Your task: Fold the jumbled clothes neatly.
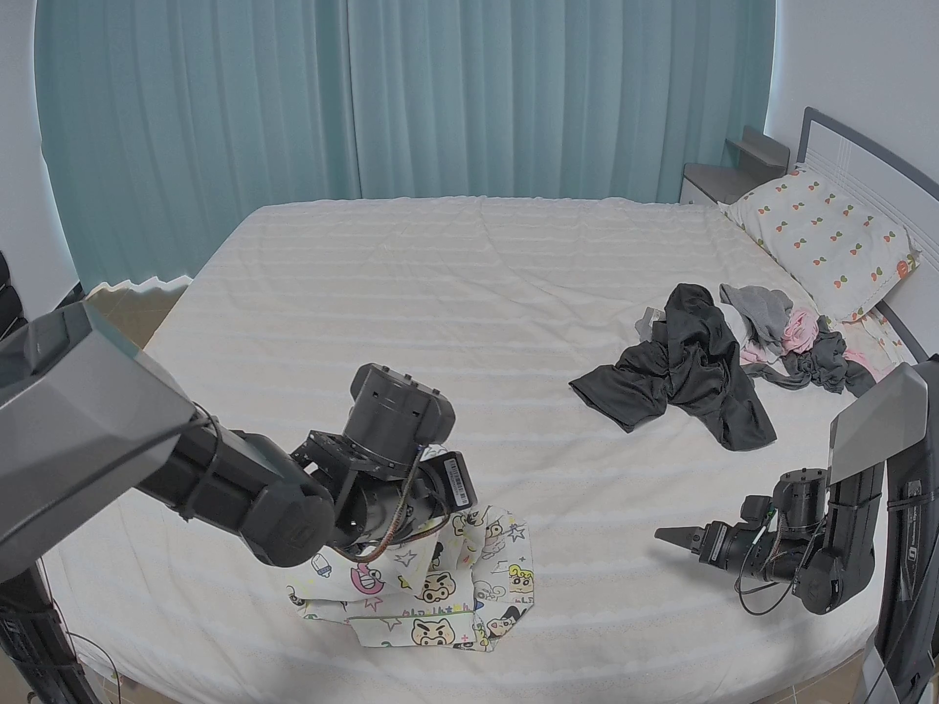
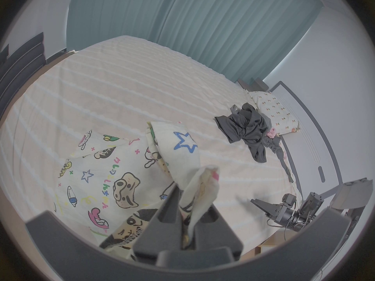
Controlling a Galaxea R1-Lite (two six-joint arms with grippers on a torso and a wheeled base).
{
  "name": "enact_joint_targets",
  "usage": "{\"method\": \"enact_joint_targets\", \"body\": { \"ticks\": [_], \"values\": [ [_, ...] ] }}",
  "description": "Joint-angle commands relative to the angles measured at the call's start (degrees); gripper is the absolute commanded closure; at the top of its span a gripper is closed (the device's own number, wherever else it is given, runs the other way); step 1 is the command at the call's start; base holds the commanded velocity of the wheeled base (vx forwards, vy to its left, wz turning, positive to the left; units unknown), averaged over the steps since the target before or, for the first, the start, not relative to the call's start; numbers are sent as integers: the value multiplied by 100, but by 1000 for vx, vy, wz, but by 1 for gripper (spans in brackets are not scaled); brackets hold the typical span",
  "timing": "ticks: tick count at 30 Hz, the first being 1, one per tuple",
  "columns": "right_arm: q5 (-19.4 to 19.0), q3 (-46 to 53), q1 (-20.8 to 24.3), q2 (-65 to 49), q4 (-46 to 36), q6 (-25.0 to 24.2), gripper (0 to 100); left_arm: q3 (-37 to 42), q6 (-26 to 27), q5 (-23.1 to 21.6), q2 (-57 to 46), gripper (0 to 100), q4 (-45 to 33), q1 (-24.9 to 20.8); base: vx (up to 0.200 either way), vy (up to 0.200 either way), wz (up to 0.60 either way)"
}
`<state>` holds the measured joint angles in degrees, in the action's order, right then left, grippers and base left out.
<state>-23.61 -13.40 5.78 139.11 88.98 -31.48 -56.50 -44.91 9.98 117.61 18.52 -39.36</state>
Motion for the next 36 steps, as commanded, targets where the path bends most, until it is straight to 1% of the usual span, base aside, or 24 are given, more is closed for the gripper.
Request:
{"method": "enact_joint_targets", "body": {
  "ticks": [1, 2, 3, 4, 8, 13, 15, 18, 19, 21, 22, 24, 25, 26, 27, 28, 30, 31, 32, 33, 34, 35, 36],
  "values": [
    [-3, 4, 2, 11, 49, 1, 0, -115, -53, 4, 262, 100, 3, -115, 0, 0, 0],
    [-3, 4, 2, 11, 49, 1, 0, -150, -123, 4, 315, 100, 3, -133, 0, 0, 0],
    [-3, 4, 2, 11, 49, 1, 0, -150, -123, 4, 315, 0, 3, -133, 0, 0, 0],
    [6, 4, 2, 11, 49, 1, 0, -194, -229, 4, 385, 0, 3, -151, 0, 0, 0],
    [-3, 4, 2, 20, 49, 1, 0, -273, -317, 12, 429, 0, -6, -186, 0, 0, 0],
    [-3, 4, 2, 20, 49, 1, 0, -133, -334, 30, 253, 0, -68, -177, 0, 0, 0],
    [6, 13, 2, 2, 49, 1, 0, 157, -361, 39, -125, 0, -41, -63, 0, 0, 0],
    [15, 21, 64, -33, 49, 19, 0, 808, -343, -84, -854, 0, 3, 350, 0, 0, 0],
    [23, 21, 73, -42, 49, 27, 0, 922, -334, -120, -951, 0, 3, 394, 0, 0, 0],
    [270, -67, 134, -68, 49, 36, 0, 1511, -343, -401, -1373, 0, 161, 684, 0, 0, 0],
    [463, -146, 196, -103, 49, 45, 0, 1827, -369, -603, -1513, 0, 372, 825, 0, 0, 0],
    [700, -295, 389, -129, 49, 10, 0, 2293, -404, -893, -1645, 0, 855, 1036, 0, 0, 0],
    [700, -295, 389, -129, 49, 10, 0, 2293, -404, -893, -1645, 0, 855, 1036, 0, 0, 0],
    [858, -365, 617, -156, 14, -16, 0, 2732, -519, -1086, -1636, 0, 1514, 1221, 0, 0, 0],
    [902, -365, 741, -165, 23, -34, 0, 2917, -607, -1139, -1610, 0, 1866, 1247, 0, 0, 0],
    [929, -339, 855, -173, 41, -69, 0, 3049, -695, -1174, -1593, 0, 2147, 1256, 0, 0, 0],
    [964, -304, 1145, -182, 49, -368, 0, 3339, -941, -1253, -1417, 0, 2710, 1256, -100, 0, 0],
    [964, -304, 1154, -182, 49, -394, 0, 3356, -958, -1253, -1399, 0, 2745, 1256, -200, 0, 0],
    [955, -313, 1259, -200, 49, -676, 0, 3515, -1090, -1341, -1232, 0, 3070, 1247, -200, 0, 0],
    [955, -321, 1268, -209, 49, -807, 0, 3602, -1125, -1394, -1136, 0, 3246, 1256, -200, 0, 0],
    [946, -321, 1268, -209, 49, -834, 0, 3629, -1125, -1411, -1100, 0, 3299, 1256, -200, 0, 0],
    [929, -321, 1250, -209, 49, -931, 0, 3734, -1125, -1535, -925, 0, 3554, 1264, -200, 0, 0],
    [929, -321, 1242, -209, 49, -948, 0, 3761, -1116, -1552, -854, 0, 3650, 1264, 0, 0, 0]
  ]
}}
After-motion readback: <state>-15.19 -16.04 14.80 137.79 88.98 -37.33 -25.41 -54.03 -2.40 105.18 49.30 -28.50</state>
